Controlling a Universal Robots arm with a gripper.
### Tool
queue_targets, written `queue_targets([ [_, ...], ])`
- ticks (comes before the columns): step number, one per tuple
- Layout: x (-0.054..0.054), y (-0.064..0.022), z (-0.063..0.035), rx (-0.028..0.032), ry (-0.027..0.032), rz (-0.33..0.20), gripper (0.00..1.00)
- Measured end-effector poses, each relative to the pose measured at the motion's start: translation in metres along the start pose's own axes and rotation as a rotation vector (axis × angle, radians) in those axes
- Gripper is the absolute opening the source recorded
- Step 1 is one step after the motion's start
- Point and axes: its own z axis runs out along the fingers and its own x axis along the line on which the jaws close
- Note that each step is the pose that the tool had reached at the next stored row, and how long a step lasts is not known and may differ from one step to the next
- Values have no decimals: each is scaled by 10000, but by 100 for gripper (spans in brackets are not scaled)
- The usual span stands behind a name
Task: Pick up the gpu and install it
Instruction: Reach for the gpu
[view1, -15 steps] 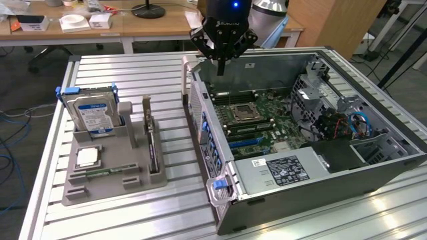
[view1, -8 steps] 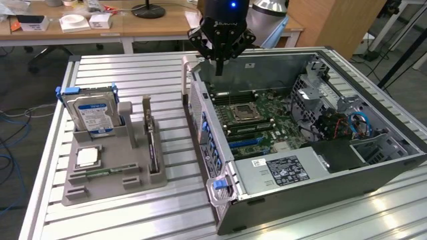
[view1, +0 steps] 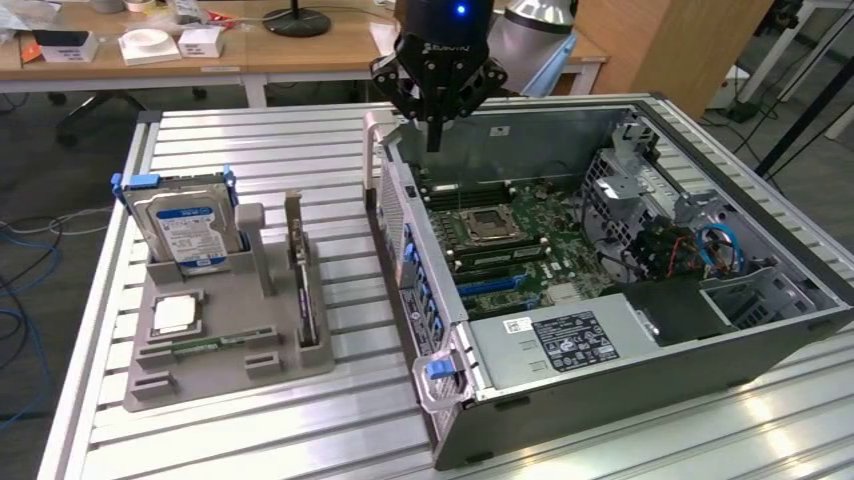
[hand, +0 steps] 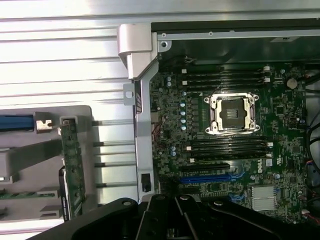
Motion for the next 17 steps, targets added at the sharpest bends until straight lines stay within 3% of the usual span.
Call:
queue_targets([
  [17, 103, -8, 4, -1, 0, 1, 11],
])
